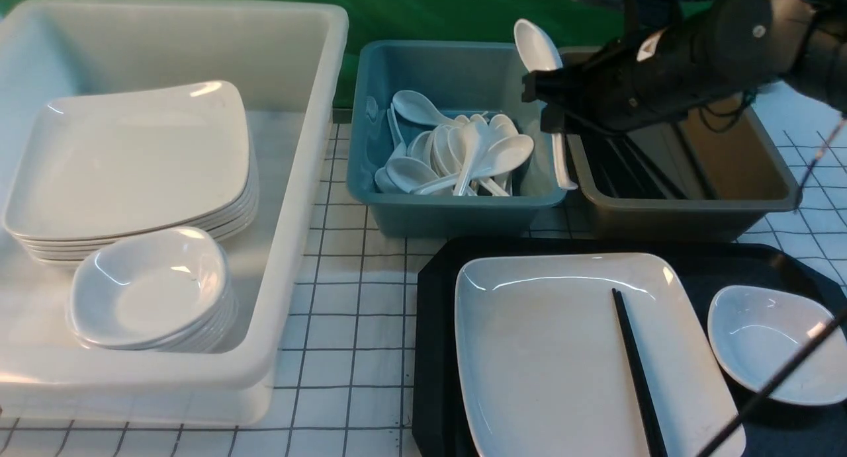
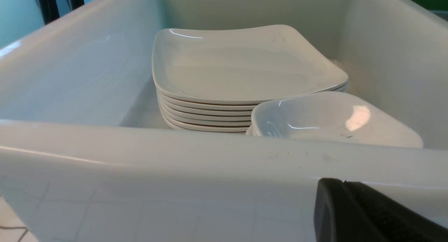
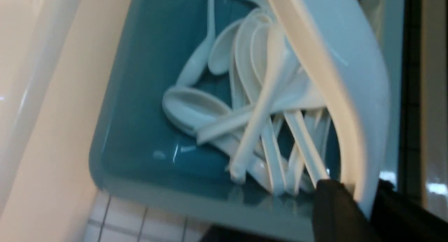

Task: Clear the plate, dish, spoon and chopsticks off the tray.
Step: Use the right arm to put the soup spoon into the small storage box in the middle, then use the right arm to grab a pair of chopsticks from the plate

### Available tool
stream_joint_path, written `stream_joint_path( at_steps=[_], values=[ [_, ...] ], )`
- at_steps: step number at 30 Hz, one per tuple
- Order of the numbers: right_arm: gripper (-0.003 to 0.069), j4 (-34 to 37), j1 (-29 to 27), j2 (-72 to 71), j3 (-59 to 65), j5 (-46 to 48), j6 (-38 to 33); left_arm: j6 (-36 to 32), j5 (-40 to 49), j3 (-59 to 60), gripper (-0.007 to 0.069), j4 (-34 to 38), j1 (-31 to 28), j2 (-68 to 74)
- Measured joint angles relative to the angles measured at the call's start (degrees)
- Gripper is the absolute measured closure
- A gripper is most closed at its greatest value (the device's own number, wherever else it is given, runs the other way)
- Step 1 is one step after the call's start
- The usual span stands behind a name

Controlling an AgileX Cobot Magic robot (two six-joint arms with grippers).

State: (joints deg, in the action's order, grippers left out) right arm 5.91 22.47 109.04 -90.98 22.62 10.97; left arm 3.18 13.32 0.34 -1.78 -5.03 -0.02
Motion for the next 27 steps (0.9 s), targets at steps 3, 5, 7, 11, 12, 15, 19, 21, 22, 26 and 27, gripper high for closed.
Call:
stream_joint_path(
  at_steps=[3, 5, 7, 11, 12, 15, 19, 21, 22, 26, 27],
  values=[
    [0.0518, 0.06, 0.00, 4.84, -4.07, -0.63, 2.49, 0.00, 0.00, 0.00, 0.0603, 0.00, 0.00, 0.00],
    [0.0473, 0.06, 0.00, 7.72, -6.06, -0.83, 3.47, 0.00, 0.00, 0.00, 0.0603, 0.00, 0.00, 0.00],
    [0.0402, 0.06, 0.00, 9.42, -6.80, -1.11, 3.65, 0.00, 0.00, 0.00, 0.0603, 0.00, 0.00, 0.00],
    [0.0284, 0.06, 0.00, 10.32, -6.90, -1.16, 3.77, 0.00, 0.00, 0.00, 0.0603, 0.00, 0.00, 0.00],
    [0.0264, 0.06, 0.00, 10.32, -6.90, -0.80, 3.77, 0.00, 0.00, 0.00, 0.0603, 0.00, 0.00, 0.00],
    [0.0243, 0.06, 0.00, 9.67, -6.90, 1.53, 3.58, 0.00, 0.00, 0.00, 0.0603, 0.00, 0.00, 0.00],
    [0.0262, 0.06, 0.00, 7.36, -6.90, 5.45, 0.43, 0.00, 0.00, 0.00, 0.0603, 0.00, 0.00, 0.00],
    [0.0306, 0.06, 0.00, 4.10, -6.90, 9.16, -4.92, 0.00, 0.00, 0.00, 0.0603, 0.00, 0.00, 0.00],
    [0.0332, 0.06, 0.00, 2.78, -6.90, 11.30, -7.38, 0.00, 0.00, 0.00, 0.0603, 0.00, 0.00, 0.00],
    [0.0430, -0.06, 0.00, -3.70, -6.90, 22.21, -15.66, 0.00, 0.00, 0.00, 0.0603, 0.00, 0.00, 0.00],
    [0.0465, -0.36, 0.00, -6.46, -6.90, 27.45, -18.02, 0.00, 0.00, 0.00, 0.0603, 0.00, 0.00, 0.00]
  ],
)
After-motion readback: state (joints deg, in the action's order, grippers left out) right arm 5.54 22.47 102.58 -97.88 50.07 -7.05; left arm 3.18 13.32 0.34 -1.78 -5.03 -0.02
